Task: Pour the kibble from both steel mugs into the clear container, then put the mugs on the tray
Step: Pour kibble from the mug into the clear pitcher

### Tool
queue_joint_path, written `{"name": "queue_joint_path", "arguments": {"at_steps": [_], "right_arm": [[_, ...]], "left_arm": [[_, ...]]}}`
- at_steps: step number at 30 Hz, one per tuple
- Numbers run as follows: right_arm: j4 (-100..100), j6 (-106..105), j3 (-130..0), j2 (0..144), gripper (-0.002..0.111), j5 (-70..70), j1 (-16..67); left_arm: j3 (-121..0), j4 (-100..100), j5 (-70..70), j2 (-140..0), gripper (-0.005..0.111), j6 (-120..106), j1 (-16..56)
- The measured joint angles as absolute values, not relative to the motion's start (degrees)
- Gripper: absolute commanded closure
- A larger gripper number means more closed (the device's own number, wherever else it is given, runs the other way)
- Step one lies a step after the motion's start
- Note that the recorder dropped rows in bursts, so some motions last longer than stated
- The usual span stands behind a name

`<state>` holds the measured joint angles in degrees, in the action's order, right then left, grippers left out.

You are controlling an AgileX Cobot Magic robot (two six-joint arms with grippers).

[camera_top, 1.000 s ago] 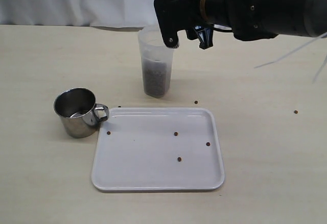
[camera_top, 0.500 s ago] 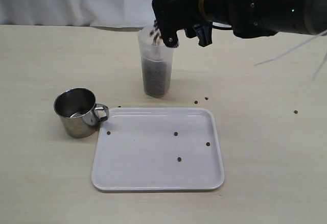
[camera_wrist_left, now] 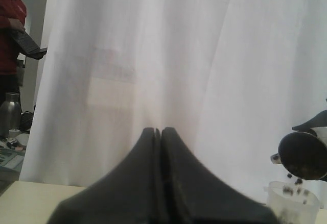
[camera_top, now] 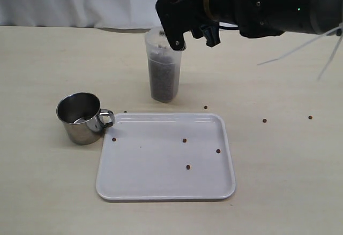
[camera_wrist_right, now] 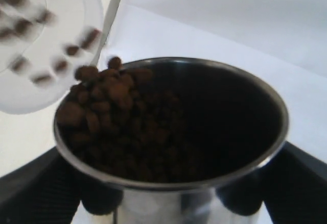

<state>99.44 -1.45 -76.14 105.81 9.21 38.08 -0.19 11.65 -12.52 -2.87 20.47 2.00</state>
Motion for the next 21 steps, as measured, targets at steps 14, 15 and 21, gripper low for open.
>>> {"name": "queue_joint_path", "arguments": {"at_steps": [14,15,21], "right_arm": [[99.44,-6.37,-76.14,105.91,0.103,9.33,38.08],[99.44,-6.45,-76.14,105.91,0.103,9.33,38.08],[99.44,-8.19,-76.14,105.91,0.103,9.33,38.08]], "left_arm": [[-0.19,11.65,-12.52,-2.87,0.107,20.47,2.00],[-0.19,11.65,-12.52,-2.87,0.107,20.47,2.00],[-0.19,11.65,-12.52,-2.87,0.107,20.47,2.00]]}}
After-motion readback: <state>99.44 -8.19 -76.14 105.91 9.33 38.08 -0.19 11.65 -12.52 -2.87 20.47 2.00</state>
